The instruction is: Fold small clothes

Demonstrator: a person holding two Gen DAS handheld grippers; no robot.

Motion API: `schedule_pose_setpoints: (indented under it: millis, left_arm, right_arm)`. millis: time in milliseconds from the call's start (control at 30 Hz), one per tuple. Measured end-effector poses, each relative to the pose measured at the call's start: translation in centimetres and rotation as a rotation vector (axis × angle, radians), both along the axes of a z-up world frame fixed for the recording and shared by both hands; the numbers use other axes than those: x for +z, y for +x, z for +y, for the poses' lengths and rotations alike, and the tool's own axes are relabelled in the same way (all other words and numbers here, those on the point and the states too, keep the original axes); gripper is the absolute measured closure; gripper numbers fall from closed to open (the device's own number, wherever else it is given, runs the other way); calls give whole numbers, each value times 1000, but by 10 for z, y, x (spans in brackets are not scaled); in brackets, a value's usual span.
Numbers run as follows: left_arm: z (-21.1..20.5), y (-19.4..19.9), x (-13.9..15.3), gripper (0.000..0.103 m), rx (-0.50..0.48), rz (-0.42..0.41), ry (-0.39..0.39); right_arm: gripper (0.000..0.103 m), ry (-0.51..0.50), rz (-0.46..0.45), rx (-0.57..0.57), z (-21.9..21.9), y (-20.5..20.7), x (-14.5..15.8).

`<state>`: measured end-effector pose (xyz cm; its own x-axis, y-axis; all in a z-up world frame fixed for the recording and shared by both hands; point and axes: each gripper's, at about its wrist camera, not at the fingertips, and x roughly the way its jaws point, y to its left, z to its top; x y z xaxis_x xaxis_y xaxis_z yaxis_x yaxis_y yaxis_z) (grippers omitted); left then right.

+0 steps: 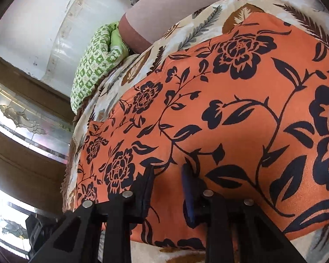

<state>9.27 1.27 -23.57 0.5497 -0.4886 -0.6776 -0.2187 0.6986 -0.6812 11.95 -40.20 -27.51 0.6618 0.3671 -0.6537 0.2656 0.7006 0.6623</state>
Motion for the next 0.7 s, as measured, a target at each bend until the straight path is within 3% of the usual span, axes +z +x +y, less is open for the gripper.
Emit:
schedule_pose_setpoints:
  millis: [167, 200, 267, 333, 367, 567, 700]
  left_arm:
    - [-4, 17, -8, 28, 35, 10, -45]
    - [-5, 18, -10, 32, 46, 11, -54]
    - [-7, 18, -11, 42, 54, 1, -47]
    - [-13, 20, -13, 73, 30, 6, -29]
    - [-15, 21, -15, 78, 21, 13, -25]
    - [-21, 25, -18, 78, 36, 20, -16]
    - [-23, 32, -17, 75, 44, 12, -18]
  right_arm:
    - [74, -14, -16, 25, 0, -5, 2]
    - [74, -15, -17, 28, 0, -4, 2]
    - [74, -14, -19, 32, 0, -4, 2]
    - [74, -13, -20, 35, 0, -4, 1]
    - [74, -13, -20, 36, 0, -4, 1]
    - [74, -19, -18, 41, 0, -3, 2]
    - [75, -94, -68, 39, 5, -2, 21]
